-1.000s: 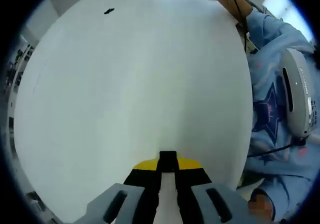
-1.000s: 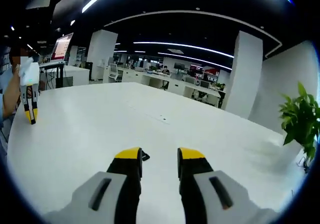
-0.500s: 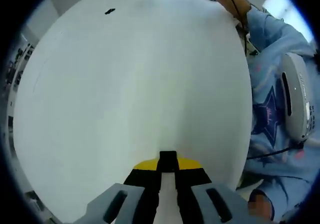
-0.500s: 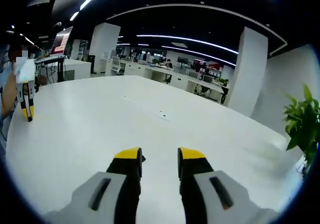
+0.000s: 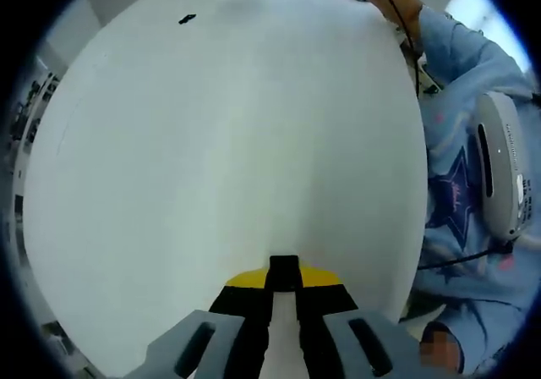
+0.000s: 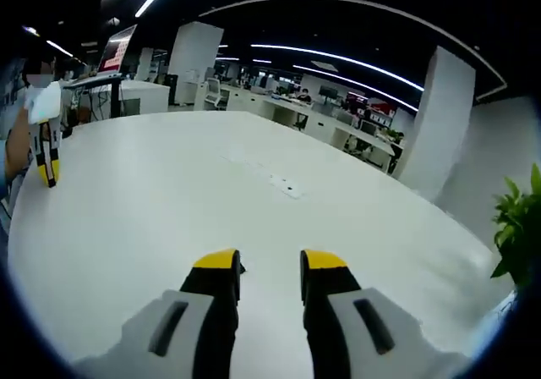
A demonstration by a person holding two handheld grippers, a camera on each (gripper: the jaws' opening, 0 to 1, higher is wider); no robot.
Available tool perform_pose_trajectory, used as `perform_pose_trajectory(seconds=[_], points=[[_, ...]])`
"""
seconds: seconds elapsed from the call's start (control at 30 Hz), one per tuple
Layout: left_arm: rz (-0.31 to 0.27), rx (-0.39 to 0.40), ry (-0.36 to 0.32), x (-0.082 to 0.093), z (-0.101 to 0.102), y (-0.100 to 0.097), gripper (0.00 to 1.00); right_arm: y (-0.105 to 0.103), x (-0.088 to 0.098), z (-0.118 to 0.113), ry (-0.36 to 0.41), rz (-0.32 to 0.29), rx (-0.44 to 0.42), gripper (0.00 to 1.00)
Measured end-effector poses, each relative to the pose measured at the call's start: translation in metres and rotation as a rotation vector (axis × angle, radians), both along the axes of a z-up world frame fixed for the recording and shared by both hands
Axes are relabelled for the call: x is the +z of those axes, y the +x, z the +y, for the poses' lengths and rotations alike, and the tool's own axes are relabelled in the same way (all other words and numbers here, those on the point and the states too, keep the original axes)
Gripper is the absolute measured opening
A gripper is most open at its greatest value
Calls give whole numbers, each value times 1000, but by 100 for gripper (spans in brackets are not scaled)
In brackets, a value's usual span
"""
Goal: Snap the two parts of the plastic buckle together until the buckle closes and remains connected.
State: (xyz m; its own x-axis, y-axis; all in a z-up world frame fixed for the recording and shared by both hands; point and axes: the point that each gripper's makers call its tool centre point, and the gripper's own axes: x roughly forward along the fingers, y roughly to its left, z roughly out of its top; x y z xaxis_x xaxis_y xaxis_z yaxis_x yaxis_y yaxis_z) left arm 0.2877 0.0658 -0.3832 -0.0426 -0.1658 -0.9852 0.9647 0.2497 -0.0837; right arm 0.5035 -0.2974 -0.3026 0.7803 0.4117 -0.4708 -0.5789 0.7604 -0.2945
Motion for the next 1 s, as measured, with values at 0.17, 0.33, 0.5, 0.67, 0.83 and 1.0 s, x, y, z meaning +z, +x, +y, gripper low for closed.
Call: perform_pose_trajectory(seconds=[0.17,0.33,0.5,0.67,0.83,1.0], points=[[-5,7,-1,0,0,0,9,-1,-23,12,-77,86,95,28],[-6,8,1,1,0,0,9,-3,-38,25,-120,151,167,28],[-7,9,-5,1,1,0,9,-2,-49,33,-152,189,205,26],[-6,14,-3,1,1,0,9,7,-58,27,-206,220,198,25],[-12,17,-4,0,1,0,9,12,-61,24,-223,246,198,23],[-10,20,-7,0,1,0,9,13,-62,28,-209,265,225,23]])
